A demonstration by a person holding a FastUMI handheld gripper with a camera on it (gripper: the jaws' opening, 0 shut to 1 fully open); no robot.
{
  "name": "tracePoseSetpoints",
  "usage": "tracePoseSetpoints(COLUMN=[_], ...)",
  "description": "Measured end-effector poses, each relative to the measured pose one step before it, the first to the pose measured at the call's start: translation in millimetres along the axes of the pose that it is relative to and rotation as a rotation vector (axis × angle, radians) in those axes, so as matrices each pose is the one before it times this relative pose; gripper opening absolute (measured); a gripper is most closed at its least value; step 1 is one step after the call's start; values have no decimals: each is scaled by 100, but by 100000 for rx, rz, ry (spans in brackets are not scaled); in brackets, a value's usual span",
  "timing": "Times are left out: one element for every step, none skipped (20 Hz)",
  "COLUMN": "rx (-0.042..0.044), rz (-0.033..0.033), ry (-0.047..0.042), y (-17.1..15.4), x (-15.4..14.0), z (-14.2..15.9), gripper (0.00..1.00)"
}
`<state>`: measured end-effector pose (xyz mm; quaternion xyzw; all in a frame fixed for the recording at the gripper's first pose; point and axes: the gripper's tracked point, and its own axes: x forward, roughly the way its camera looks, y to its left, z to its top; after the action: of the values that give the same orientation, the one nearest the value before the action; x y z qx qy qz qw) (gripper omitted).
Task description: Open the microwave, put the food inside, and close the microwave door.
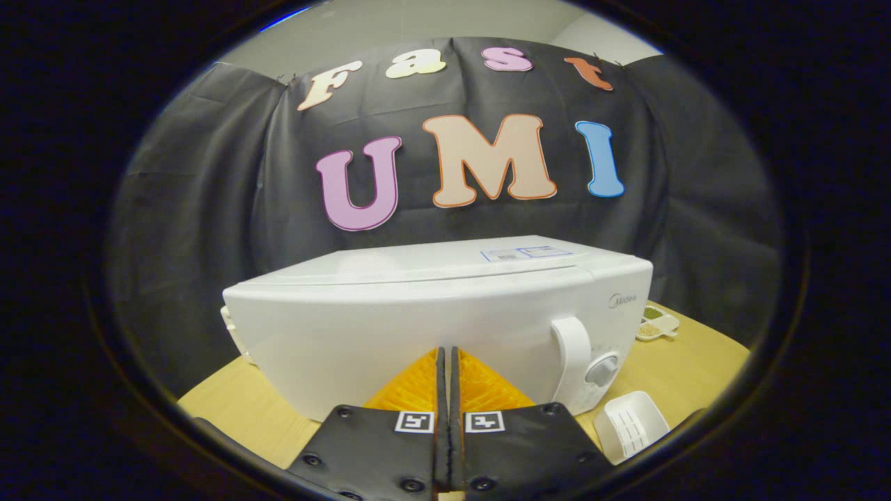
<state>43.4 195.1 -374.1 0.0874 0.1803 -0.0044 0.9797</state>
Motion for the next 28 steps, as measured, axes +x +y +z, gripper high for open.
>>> tracePoseSetpoints(rx=[-808,-802,-551,-339,-543,-696,-688,-492,-387,-1075,-856,-420,-180,844,654,-1566,-1774,-950,-476,73,-122,-407,-240,-575,-139,-612,-714,175], rz=[-308,49,522,645,800,657,788,976,504,-8,-156,834,752,1598,1067,-428,-432,178,90,446,323,700,922,-30,123,218,338,1272], ry=[-790,-668,-575,-874,-1001,-1362,-1480,-1703,-1761,-2221,-2800,-2350,-2081,-2864,-1383,1153,58,-1164,-865,-715,-373,-278,-565,-549,-1364,-1471,-964,-390], y=[-353,-221,-310,-190,-226,-210,-267,-312,-454,-628,-621,-279,-315,-127,-121,-698,-736,-308,-354,-178,-320,-160,-147,-275,-81,-224,-205,371], x=[-373,-446,-406,-458,-367,-349,-373,-418,-311,-283,-185,-159,-58,-132,96,182,15,6,-16,0,-44,37,239,-438,-210,180,-103,-174], z=[607,610,709,808,949,1132,1368,1612,1698,1904,2117,2169,2036,2101,1867,802,1134,1505,1348,1064,982,768,815,591,730,521,392,153], gripper=[2,2,2,2,2,2,2,2,2,2,2,2,2,2,2,2,2,2,2,2,2,2,2,2,2,2,2,2])
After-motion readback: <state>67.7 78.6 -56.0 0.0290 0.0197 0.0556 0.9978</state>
